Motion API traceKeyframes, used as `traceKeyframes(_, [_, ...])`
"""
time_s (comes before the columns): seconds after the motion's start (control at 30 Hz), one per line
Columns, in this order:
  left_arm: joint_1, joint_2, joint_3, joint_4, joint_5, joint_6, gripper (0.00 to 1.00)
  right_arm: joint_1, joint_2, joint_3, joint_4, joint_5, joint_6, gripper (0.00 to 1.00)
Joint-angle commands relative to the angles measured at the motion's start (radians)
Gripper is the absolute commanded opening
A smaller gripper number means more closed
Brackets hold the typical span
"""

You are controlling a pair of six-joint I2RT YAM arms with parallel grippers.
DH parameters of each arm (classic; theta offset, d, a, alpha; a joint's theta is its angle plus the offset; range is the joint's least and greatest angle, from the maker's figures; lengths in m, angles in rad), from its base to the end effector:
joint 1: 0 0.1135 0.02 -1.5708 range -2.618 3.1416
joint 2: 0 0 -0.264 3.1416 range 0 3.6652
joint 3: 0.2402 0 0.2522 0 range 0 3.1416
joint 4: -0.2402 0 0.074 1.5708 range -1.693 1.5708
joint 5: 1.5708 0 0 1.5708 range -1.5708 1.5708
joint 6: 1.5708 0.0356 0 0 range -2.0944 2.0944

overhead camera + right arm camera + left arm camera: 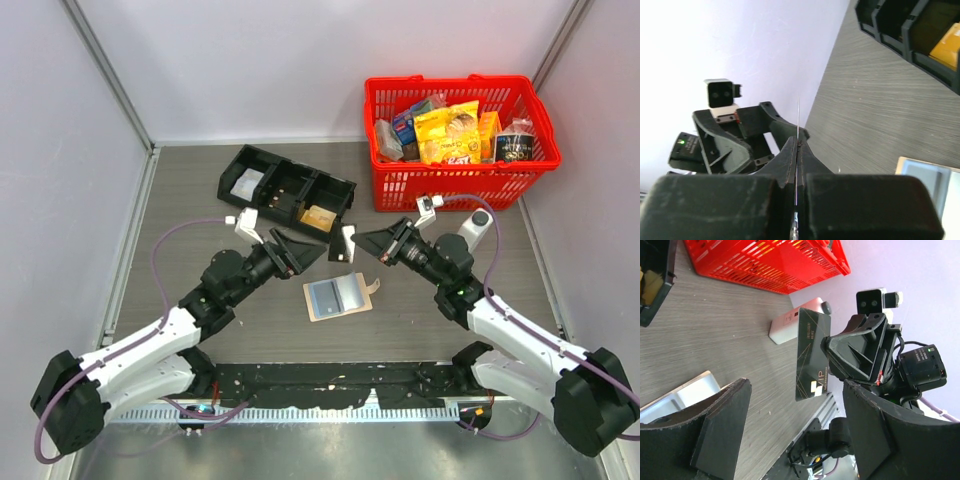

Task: Take the credit cards out of the card holder
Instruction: Remove the credit card from the card holder, then place the credit card in the storage box.

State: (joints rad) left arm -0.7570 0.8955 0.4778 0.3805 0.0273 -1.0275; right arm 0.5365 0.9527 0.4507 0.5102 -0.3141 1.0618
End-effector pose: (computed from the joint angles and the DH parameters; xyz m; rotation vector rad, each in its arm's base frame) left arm 0.1540 -0.1468 0.2710 -0.2190 1.7852 -1.3643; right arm 0.1822 0.1211 0.2643 0.1847 1.7639 1.4590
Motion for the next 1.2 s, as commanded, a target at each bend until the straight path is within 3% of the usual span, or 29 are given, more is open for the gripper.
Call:
traceKeyframes(0.0, [0.004,0.04,-0.027,0.213,0.032,-0.081,0.76,0.022,-0.006,0.026,0.14,0.026,0.061,0.01])
traceKeyframes(0.27, [0.004,0.131,-0.025,0.368,0.144,-0.103,0.55,0.052,0.011,0.042,0.166,0.038,0.056,0.01])
traceKeyframes(0.4, [0.004,0.143,-0.019,0.368,0.152,-0.102,0.42,0.063,0.024,0.042,0.182,0.043,0.055,0.01])
traceKeyframes(0.5, [0.004,0.137,-0.024,0.373,0.151,-0.092,0.26,0.071,0.034,0.04,0.195,0.04,0.055,0.01])
traceKeyframes(0.6, [0.013,0.125,-0.018,0.353,0.174,-0.06,0.0,0.076,0.041,0.037,0.202,0.035,0.05,0.01])
traceKeyframes(0.7, [0.045,0.099,-0.005,0.302,0.224,-0.016,0.0,0.077,0.041,0.054,0.171,0.014,0.004,0.04])
traceKeyframes(0.83, [0.151,0.066,0.042,0.16,0.367,0.085,0.0,0.074,0.043,0.157,-0.051,-0.051,-0.175,0.27])
traceKeyframes(0.9, [0.201,0.057,0.079,0.063,0.469,0.171,0.0,0.075,0.053,0.235,-0.197,-0.094,-0.296,0.48])
traceKeyframes(0.97, [0.231,0.042,0.132,-0.062,0.555,0.283,0.0,0.072,0.061,0.325,-0.335,-0.141,-0.445,0.58])
traceKeyframes(1.03, [0.234,0.039,0.214,-0.254,0.62,0.439,0.0,0.074,0.061,0.403,-0.438,-0.201,-0.612,0.65])
traceKeyframes(1.17, [0.234,0.051,0.381,-0.587,0.736,0.732,0.0,0.074,0.058,0.55,-0.718,-0.226,-0.839,0.71])
